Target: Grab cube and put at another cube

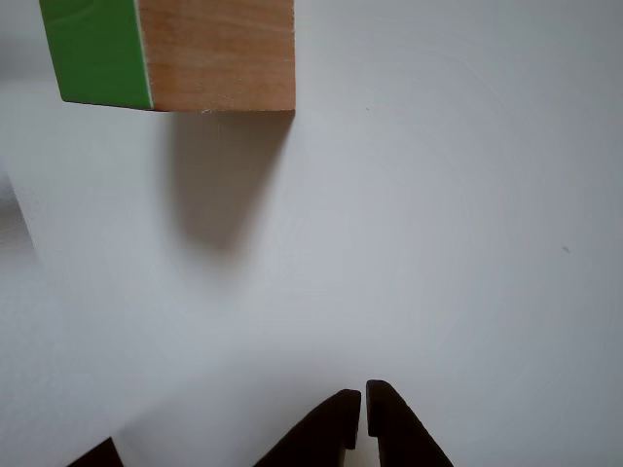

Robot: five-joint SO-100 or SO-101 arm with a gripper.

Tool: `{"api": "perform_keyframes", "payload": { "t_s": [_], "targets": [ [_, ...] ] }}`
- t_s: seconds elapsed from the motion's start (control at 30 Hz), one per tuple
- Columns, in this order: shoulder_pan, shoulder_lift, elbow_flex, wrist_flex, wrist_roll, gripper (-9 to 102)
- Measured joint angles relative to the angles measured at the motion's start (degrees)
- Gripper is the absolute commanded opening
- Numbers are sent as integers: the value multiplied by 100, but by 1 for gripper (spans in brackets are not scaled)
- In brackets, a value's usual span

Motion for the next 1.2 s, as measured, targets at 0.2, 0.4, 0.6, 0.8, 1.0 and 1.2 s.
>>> {"api": "perform_keyframes", "payload": {
  "t_s": [0.2, 0.4, 0.6, 0.8, 1.0, 1.2],
  "targets": [
    [0, 0, 0, 0, 0, 0],
    [0, 0, 0, 0, 0, 0],
    [0, 0, 0, 0, 0, 0],
    [26, 0, 0, -18, -132, 0],
    [35, -9, -633, -26, -132, 3],
    [88, -1846, -2232, -9, -387, 13]
  ]
}}
